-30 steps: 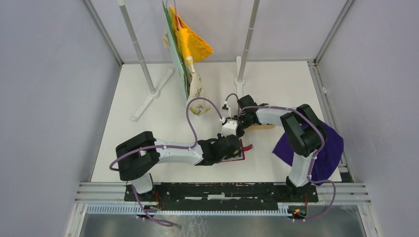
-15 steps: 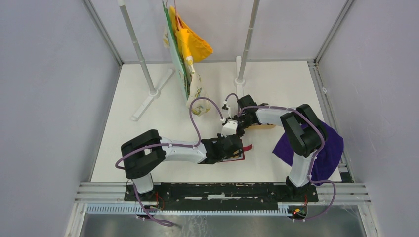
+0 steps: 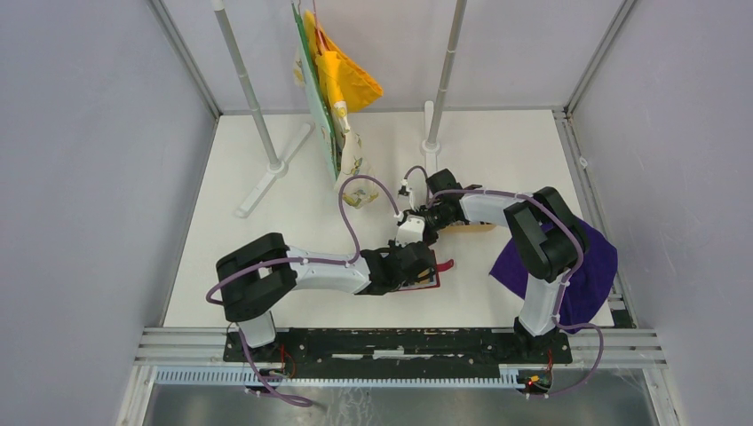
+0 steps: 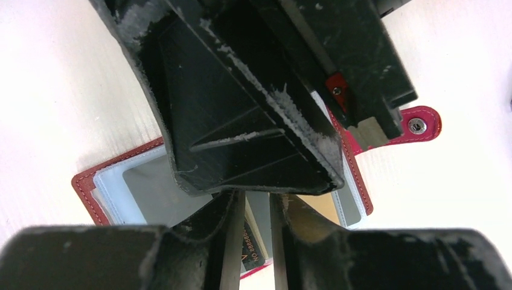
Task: Put the credit cards into the card holder
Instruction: Insert the credit card into the card holder.
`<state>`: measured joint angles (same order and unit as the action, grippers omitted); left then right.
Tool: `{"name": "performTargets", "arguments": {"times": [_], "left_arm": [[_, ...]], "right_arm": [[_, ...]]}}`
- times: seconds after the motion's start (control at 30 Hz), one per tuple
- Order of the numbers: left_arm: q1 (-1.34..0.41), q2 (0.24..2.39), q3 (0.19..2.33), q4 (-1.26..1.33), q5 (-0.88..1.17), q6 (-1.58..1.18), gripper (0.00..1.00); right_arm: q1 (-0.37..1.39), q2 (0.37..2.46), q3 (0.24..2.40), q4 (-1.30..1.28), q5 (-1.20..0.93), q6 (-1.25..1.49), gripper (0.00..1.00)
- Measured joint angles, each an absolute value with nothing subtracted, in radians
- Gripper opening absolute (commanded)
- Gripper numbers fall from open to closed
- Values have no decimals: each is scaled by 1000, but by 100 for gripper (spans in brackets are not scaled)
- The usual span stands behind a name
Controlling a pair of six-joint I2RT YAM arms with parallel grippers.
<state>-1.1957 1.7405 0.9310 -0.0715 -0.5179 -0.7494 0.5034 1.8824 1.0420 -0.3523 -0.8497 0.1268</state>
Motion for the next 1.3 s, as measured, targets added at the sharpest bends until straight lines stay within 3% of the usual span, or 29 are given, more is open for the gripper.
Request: {"name": "performTargets", "arguments": {"times": [0.7, 1.17, 1.3], "left_arm": [[-1173, 1665, 882, -102, -480, -758, 31], [-1174, 1240, 655, 16, -358, -661, 33], [-1169, 1148, 555, 18, -363, -662, 35]], "right_arm": [[504, 1842, 1072, -421, -825, 16, 51], [504, 1728, 1088, -496, -772, -144, 45], [504, 1614, 1044, -488, -804, -271, 42]]}}
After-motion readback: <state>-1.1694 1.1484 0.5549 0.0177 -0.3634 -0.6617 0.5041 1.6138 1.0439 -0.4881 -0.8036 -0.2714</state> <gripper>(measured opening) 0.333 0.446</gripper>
